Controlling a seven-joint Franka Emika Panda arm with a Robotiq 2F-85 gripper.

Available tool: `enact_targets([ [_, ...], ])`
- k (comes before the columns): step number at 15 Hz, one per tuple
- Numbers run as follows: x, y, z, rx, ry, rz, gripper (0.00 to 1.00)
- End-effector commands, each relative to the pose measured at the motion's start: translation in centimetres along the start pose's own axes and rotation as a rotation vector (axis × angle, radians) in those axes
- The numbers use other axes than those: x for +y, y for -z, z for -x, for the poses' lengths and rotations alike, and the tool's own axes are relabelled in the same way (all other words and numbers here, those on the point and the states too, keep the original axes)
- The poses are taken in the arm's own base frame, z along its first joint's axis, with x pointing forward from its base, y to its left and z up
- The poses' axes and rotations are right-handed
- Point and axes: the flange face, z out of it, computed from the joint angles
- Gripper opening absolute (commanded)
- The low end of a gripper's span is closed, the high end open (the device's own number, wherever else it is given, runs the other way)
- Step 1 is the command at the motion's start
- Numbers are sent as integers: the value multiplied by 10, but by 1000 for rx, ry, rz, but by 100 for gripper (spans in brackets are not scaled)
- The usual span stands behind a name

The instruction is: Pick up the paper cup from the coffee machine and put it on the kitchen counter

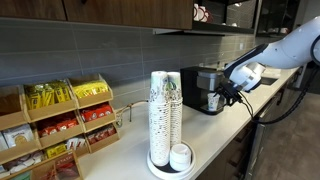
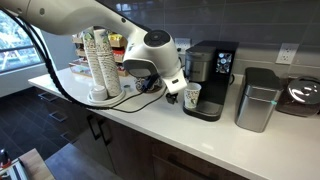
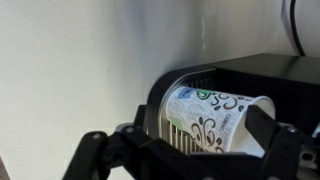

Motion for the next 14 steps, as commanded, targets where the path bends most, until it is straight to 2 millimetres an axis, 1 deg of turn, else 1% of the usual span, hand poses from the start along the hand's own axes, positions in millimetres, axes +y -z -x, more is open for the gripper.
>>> enact_targets([
  [1, 0, -11, -12, 33, -52, -54, 100],
  [9, 10, -20, -8, 54, -119, -135, 100],
  [10, 11, -21, -9, 58, -121, -137, 97],
  [11, 12, -21, -9, 64, -121, -139, 88],
  [12, 13, -21, -10, 69, -124, -141, 72],
  [13, 13, -21, -11, 78, -126, -141, 68],
  [14, 13, -21, -12, 86, -129, -143, 60],
])
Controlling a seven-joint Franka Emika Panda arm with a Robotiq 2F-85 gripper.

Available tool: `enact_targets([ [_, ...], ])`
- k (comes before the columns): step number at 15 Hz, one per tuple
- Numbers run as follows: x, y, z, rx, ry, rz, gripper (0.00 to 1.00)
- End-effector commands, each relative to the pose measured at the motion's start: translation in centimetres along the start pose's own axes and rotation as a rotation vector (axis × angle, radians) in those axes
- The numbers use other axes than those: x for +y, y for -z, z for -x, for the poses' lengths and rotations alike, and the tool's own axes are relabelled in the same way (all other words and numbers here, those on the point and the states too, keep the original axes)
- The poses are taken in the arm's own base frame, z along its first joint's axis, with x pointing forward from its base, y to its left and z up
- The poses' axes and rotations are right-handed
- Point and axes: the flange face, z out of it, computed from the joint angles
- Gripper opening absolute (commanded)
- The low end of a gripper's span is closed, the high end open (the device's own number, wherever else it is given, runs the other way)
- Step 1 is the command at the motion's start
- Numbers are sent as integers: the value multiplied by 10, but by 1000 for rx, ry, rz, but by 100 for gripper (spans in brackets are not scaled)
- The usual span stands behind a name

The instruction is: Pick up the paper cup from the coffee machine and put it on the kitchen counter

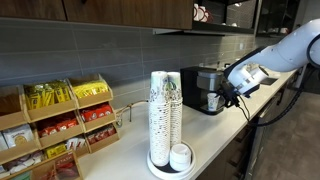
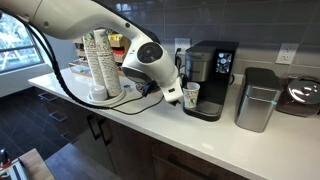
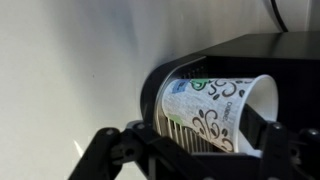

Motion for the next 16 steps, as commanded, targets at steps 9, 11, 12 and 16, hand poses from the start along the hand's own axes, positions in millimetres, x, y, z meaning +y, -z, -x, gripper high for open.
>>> enact_targets([
  [9, -20, 0, -14, 43, 21, -38, 0],
  [11, -21, 10, -10, 35, 75, -3, 0],
  [12, -22, 14, -9, 36, 107, 15, 1],
  [16, -21, 27, 4, -45, 269, 133, 1],
])
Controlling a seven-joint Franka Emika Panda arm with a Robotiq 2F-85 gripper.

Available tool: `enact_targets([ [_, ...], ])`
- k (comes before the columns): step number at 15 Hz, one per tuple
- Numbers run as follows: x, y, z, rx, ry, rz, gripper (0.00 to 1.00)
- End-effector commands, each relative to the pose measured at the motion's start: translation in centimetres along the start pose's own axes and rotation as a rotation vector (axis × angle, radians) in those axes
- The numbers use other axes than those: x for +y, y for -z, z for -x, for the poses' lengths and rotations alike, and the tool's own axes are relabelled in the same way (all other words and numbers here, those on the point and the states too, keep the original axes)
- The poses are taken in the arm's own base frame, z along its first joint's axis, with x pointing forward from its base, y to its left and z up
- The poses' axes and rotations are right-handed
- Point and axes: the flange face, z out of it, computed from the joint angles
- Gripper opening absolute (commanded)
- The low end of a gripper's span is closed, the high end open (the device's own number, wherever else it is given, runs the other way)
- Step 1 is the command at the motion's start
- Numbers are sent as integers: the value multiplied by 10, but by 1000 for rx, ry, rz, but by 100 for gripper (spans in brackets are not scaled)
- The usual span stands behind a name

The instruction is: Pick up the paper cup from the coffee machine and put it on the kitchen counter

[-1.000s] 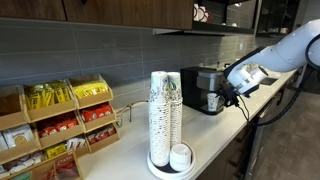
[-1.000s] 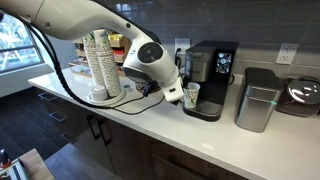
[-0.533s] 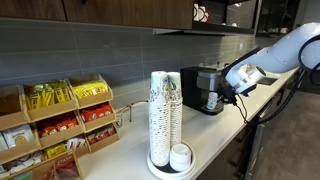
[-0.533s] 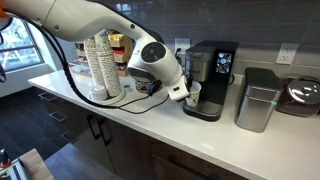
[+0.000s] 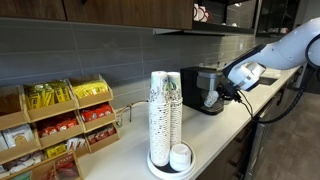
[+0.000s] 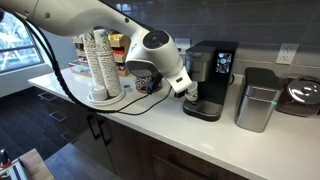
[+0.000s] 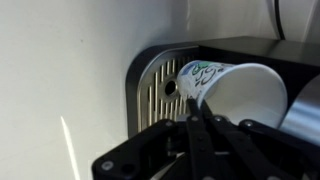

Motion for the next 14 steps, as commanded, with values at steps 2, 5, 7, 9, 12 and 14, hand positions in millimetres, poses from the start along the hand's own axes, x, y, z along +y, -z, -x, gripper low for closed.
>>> enact_targets([
  [2, 9, 19, 22, -120, 161, 154, 1],
  [5, 12, 24, 36, -190, 282, 276, 1],
  [7, 12, 27, 44, -211, 356, 343, 3],
  [9, 12, 25, 53, -224, 422, 402, 0],
  [12, 11, 22, 67, -240, 503, 465, 28],
  [14, 7, 25, 71, -239, 529, 472, 34],
])
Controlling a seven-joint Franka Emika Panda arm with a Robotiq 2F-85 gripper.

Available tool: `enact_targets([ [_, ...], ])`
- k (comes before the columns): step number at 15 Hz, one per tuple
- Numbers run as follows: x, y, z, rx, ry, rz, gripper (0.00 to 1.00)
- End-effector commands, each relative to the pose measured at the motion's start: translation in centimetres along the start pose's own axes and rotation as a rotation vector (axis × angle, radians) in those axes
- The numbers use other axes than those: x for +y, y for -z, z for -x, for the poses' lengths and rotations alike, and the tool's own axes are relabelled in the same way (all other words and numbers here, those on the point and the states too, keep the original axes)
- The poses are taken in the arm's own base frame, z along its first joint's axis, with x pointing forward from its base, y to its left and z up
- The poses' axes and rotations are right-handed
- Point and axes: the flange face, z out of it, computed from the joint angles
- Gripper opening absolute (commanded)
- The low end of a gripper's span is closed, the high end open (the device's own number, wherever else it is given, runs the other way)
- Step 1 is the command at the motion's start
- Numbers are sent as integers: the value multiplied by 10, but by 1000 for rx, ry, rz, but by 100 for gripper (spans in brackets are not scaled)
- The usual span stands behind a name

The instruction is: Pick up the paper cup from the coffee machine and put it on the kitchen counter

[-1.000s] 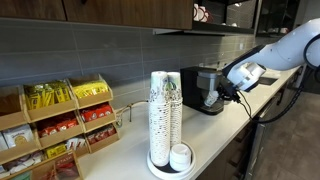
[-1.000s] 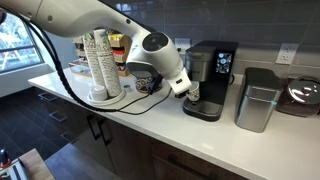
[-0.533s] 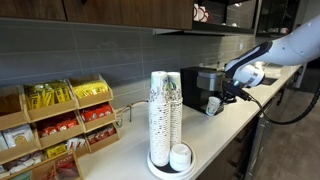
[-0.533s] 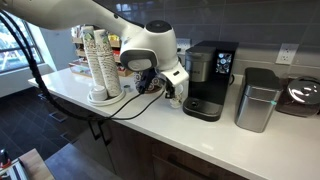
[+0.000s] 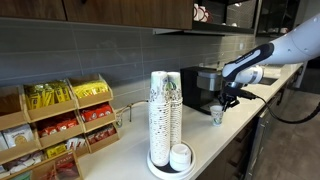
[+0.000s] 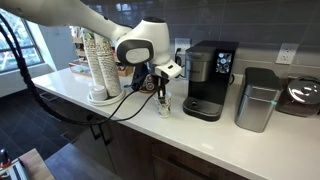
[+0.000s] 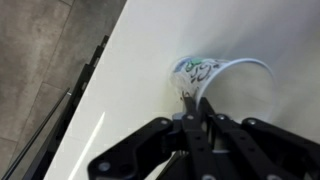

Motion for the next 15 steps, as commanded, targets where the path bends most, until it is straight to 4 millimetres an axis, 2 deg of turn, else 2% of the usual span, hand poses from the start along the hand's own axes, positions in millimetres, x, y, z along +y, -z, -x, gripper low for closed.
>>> enact_targets([
  [1, -1, 9, 12, 5, 32, 36, 43],
  [5, 5, 38, 15, 50, 60, -2, 72],
  [8, 17, 62, 19, 87, 178, -19, 95],
  [10, 26, 81, 26, 118, 273, -41, 100],
  [15, 50, 118, 41, 150, 427, -63, 100],
])
